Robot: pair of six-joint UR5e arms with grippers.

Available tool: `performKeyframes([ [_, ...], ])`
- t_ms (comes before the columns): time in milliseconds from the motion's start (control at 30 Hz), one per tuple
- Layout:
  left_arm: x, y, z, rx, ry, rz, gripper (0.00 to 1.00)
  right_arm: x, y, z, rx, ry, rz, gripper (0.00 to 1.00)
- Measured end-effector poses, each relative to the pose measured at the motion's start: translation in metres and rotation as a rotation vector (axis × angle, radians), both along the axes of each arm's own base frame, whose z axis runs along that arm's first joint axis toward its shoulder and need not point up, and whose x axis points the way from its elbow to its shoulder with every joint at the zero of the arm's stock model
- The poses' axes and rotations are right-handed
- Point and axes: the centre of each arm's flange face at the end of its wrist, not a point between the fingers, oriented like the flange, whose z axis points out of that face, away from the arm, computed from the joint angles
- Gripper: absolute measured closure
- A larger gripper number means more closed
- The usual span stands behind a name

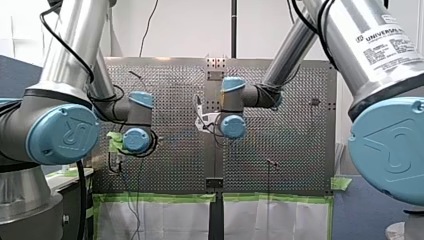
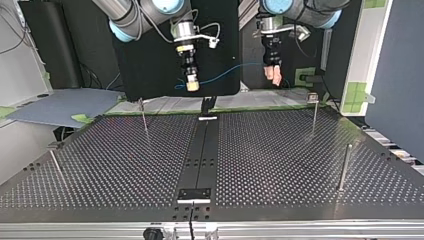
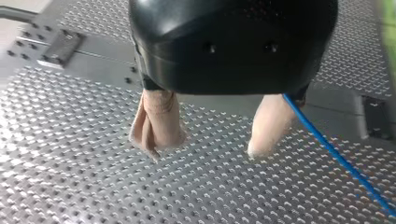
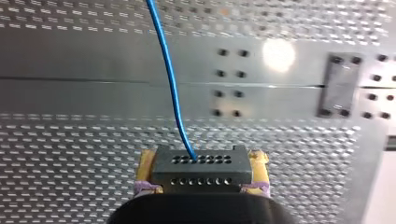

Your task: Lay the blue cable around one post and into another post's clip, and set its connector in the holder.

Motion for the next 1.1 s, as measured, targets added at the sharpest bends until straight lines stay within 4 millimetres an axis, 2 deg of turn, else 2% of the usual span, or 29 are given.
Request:
performKeyframes([
  [267, 0.027, -0.004, 0.044, -0.056, -0.072, 0.008, 0.00, 0.007, -0.009, 0.065, -0.052, -0.044, -0.026, 1.00],
  [500, 0.047, 0.002, 0.085, -0.092, -0.134, 0.054, 0.00, 0.011, -0.012, 0.128, -0.094, -0.096, -0.022, 1.00],
  [833, 0.061, 0.013, 0.145, -0.132, -0.211, 0.132, 0.00, 0.007, -0.015, 0.202, -0.128, -0.185, 0.027, 1.00],
  [933, 0.063, 0.013, 0.164, -0.141, -0.234, 0.139, 0.00, 0.006, -0.012, 0.218, -0.135, -0.195, 0.052, 1.00],
  [1100, 0.058, 0.018, 0.185, -0.162, -0.252, 0.166, 0.00, 0.008, -0.010, 0.228, -0.127, -0.178, 0.093, 1.00],
])
